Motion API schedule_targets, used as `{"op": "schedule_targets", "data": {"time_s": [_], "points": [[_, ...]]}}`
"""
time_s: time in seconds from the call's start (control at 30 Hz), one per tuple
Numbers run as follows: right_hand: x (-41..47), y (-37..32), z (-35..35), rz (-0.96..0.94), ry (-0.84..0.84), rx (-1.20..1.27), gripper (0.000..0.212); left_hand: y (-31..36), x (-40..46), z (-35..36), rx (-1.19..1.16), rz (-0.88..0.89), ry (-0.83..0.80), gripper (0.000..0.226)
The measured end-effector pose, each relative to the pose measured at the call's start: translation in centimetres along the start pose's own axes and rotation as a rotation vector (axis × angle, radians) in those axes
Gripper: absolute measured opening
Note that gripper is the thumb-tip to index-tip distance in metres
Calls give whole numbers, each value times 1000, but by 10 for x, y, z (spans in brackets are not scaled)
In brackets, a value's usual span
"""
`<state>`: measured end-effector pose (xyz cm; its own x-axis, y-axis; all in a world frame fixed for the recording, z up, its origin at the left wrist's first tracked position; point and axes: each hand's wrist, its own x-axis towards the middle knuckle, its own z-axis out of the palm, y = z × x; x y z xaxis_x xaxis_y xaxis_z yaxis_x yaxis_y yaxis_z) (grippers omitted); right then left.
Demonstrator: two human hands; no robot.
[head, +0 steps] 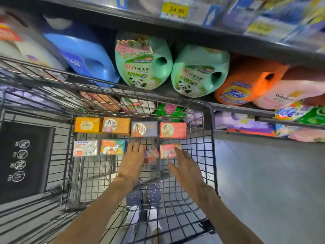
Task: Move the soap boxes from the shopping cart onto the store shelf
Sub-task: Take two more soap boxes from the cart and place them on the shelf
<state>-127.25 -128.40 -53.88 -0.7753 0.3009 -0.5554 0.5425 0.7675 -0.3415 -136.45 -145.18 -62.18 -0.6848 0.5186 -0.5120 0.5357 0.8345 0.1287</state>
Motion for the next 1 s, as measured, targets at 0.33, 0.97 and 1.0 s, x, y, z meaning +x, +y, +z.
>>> {"op": "schedule_targets", "data": {"time_s": [0.33,0.97,1.0], "points": [[64,-1,46,297,-63,-133,78,-45,-57,12,-805,-97,125,51],[59,18,43,332,9,405,27,-65,-67,-12,-979,-229,20,56],[56,19,39,300,26,410,24,-66,-67,-14,-983,-229,18,57]]}}
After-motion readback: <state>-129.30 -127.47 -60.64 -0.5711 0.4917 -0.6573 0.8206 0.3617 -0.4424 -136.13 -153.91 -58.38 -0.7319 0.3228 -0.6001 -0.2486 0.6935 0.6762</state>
